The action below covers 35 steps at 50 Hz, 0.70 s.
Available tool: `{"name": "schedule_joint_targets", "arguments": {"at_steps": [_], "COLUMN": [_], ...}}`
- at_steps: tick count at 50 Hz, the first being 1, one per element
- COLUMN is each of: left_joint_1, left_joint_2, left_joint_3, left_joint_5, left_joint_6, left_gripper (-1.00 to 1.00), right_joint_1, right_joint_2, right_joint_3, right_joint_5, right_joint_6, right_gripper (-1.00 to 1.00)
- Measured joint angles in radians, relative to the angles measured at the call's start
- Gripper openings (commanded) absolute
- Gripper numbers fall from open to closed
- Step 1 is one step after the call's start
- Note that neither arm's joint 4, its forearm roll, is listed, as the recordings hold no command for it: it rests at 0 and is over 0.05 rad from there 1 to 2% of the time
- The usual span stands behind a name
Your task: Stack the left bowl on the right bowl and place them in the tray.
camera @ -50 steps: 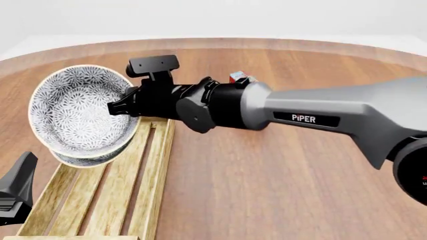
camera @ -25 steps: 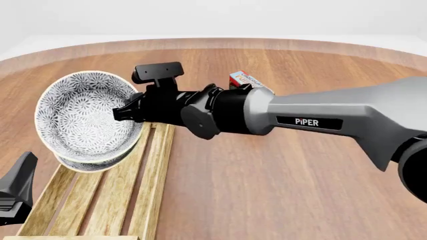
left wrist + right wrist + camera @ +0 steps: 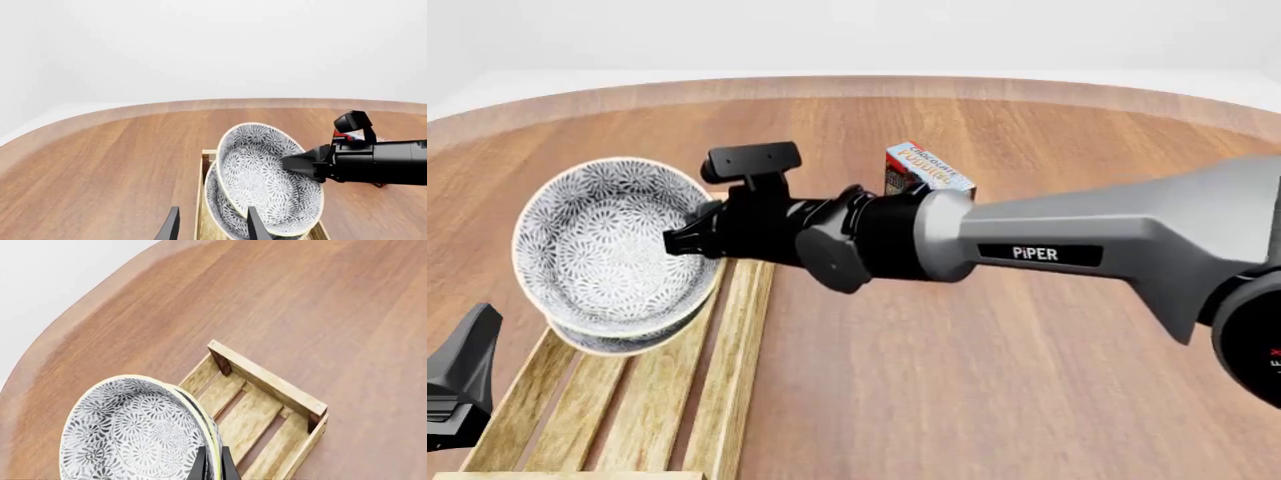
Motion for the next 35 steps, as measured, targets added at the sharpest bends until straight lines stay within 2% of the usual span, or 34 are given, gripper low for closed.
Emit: {"name": "schedule_joint_targets", "arguments": {"at_steps": [35], "left_joint_1": [0.0], "left_joint_2": [0.0], "left_joint_3": [0.0], "left_joint_5": [0.0], "left_joint_6": [0.0], "left_gripper": [1.0], "right_joint_1": [0.019], "right_joint_2": [0.043], "right_joint_3": [0.017], "right_joint_5": [-0.017], "right_joint_6": [0.014], "right_gripper": [-1.0]}}
